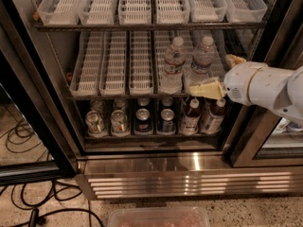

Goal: Pick water bottle from middle shelf of fridge

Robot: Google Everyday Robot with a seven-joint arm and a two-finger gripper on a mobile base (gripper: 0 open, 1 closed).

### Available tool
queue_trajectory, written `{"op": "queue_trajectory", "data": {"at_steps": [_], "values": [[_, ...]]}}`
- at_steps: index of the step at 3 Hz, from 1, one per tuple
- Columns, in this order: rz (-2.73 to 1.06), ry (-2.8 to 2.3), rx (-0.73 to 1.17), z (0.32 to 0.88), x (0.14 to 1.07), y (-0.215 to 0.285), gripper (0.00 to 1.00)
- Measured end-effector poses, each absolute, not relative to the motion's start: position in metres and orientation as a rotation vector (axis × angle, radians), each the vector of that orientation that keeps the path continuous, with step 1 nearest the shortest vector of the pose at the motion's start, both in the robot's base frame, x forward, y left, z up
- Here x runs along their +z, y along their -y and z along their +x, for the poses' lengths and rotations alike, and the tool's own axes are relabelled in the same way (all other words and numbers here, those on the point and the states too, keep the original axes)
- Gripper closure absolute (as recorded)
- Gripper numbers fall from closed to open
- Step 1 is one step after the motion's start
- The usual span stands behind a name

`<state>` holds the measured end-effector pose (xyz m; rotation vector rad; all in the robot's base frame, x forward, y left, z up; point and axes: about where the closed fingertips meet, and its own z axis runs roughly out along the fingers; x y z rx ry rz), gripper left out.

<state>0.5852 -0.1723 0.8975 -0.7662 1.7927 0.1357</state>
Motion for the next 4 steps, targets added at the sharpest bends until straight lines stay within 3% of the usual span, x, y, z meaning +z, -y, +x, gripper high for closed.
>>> {"op": "queue_trajectory", "data": {"at_steps": [2, 4], "values": [[-0.707, -1.752, 0.131, 0.6, 0.893, 0.171, 0.4], [-0.659, -1.741, 0.112, 0.607, 0.887, 0.178, 0.37]]}}
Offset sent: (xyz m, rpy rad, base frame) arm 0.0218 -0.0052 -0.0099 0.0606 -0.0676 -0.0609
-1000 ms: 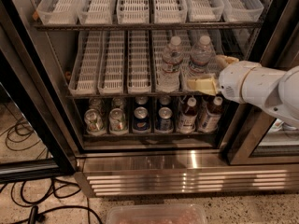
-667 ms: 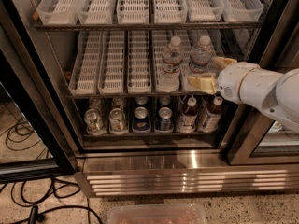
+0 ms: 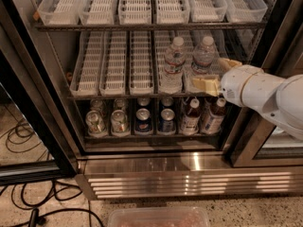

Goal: Pick water bottle from middle shelf of fridge

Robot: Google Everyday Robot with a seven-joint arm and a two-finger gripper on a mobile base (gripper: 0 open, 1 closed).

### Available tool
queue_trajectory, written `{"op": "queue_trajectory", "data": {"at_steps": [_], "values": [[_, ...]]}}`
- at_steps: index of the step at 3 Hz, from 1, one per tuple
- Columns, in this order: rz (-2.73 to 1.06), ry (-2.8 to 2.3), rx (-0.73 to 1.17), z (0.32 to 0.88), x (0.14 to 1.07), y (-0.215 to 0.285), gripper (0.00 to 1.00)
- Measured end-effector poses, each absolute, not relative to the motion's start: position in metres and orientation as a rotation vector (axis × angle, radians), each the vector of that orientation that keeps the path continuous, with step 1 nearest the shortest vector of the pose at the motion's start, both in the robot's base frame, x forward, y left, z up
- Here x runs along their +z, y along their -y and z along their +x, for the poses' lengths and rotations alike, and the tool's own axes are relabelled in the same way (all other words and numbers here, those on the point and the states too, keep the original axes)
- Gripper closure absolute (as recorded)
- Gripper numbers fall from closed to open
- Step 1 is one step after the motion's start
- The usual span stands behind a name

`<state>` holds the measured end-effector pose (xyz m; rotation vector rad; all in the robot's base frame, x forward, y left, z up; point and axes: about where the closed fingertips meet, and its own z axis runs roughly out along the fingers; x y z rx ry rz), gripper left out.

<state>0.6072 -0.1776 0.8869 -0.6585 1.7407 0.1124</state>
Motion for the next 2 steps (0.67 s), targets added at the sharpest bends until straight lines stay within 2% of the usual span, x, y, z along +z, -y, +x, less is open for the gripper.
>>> {"op": "queue_trajectory", "data": {"at_steps": [2], "values": [[-0.64, -1.717, 0.112, 0.626, 0.888, 0.176, 0.37]]}}
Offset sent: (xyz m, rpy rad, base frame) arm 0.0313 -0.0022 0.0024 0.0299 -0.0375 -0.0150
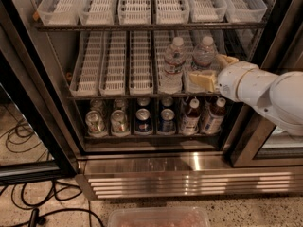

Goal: Pick water bottle from middle shelf of fridge

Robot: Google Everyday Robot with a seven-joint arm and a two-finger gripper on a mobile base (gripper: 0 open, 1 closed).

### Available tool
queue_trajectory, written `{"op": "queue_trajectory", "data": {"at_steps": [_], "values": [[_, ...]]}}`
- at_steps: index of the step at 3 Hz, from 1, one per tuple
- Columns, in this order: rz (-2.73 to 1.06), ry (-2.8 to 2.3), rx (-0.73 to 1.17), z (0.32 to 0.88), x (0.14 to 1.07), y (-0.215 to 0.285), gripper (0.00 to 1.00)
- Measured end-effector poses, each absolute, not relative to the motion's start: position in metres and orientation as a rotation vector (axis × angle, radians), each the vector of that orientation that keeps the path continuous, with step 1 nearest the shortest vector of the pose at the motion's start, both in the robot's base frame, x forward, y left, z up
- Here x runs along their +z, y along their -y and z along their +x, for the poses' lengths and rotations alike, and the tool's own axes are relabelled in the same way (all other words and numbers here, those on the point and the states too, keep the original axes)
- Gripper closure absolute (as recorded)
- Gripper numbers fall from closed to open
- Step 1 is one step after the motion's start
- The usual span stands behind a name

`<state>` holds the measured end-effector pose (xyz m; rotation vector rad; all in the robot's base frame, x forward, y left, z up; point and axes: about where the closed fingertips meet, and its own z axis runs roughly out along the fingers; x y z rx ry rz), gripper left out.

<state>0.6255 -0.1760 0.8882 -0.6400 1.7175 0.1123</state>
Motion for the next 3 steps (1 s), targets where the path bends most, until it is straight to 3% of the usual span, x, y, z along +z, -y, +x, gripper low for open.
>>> {"op": "queue_trajectory", "data": {"at_steps": [2, 3], "values": [[-0.629, -1.69, 0.113, 0.661, 0.878, 0.178, 0.38], [-0.63, -1.692, 0.123, 0.665, 0.876, 0.176, 0.57]]}}
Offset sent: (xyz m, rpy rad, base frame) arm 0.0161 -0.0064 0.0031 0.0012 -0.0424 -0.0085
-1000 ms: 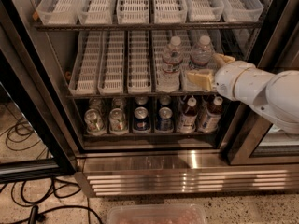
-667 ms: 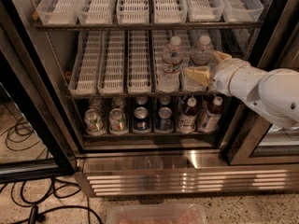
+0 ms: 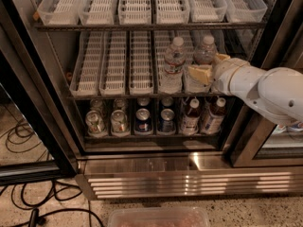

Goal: Pick water bottle from middle shelf of fridge

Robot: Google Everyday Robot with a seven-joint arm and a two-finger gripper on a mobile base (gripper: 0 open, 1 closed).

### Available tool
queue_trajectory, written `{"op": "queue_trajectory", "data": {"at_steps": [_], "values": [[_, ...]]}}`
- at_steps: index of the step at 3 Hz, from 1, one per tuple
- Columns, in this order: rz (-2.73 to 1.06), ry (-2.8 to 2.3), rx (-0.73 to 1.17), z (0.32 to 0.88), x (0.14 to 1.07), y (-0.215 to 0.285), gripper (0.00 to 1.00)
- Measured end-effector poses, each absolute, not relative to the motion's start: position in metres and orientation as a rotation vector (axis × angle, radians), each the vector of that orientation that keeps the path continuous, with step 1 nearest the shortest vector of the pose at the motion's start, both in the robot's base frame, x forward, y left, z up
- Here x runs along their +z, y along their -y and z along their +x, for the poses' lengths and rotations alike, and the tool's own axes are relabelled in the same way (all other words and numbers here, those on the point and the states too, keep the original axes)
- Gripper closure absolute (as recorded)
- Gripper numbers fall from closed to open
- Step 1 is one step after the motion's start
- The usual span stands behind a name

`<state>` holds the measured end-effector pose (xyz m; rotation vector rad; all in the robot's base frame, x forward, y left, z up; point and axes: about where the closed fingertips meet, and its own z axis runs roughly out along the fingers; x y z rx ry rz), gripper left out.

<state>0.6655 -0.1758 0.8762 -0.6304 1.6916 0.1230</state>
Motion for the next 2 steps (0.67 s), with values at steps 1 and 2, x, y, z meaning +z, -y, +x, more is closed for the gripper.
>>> {"op": "queue_trajectory", "data": {"at_steps": [1, 2], "values": [[-0.63, -1.692, 0.123, 0.6655, 0.8762, 0.1757, 0.8], [-0.631, -1.692, 0.123, 0.6655, 0.8762, 0.1757, 1.0]]}}
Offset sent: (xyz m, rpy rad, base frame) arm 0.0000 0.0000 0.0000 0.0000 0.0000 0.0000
